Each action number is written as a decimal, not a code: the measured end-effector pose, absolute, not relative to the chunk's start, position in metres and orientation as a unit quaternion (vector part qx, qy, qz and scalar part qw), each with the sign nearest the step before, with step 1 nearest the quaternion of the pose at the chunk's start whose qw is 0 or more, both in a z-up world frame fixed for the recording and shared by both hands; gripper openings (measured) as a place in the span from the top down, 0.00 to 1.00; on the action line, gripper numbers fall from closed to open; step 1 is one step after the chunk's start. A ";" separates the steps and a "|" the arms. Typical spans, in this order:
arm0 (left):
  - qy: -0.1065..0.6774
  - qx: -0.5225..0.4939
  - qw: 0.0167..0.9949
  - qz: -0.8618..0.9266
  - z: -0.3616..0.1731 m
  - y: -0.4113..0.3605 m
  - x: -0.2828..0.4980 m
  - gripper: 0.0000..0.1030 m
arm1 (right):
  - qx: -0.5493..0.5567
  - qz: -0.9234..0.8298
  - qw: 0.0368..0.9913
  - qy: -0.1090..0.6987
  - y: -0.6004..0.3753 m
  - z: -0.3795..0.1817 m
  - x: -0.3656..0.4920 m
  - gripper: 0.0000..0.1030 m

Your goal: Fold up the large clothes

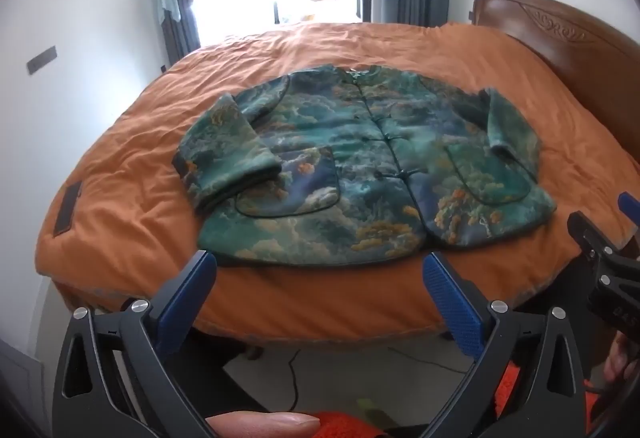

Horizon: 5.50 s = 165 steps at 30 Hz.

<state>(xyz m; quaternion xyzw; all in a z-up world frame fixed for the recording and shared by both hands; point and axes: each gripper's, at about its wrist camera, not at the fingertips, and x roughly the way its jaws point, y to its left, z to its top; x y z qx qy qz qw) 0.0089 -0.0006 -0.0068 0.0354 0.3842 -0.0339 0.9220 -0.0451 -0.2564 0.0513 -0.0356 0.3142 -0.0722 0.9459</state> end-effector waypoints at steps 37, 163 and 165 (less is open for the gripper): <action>0.389 0.044 0.919 -0.038 -0.020 -0.002 0.006 0.00 | -0.024 -0.083 0.939 0.332 -0.256 0.045 -0.040 0.00; 0.418 0.121 0.898 -0.070 -0.084 0.074 0.185 0.01 | -0.121 -0.020 0.914 0.387 -0.386 -0.045 0.157 0.00; 0.427 0.136 0.891 -0.074 -0.100 0.077 0.205 0.01 | -0.117 -0.011 0.907 0.405 -0.393 -0.060 0.181 0.01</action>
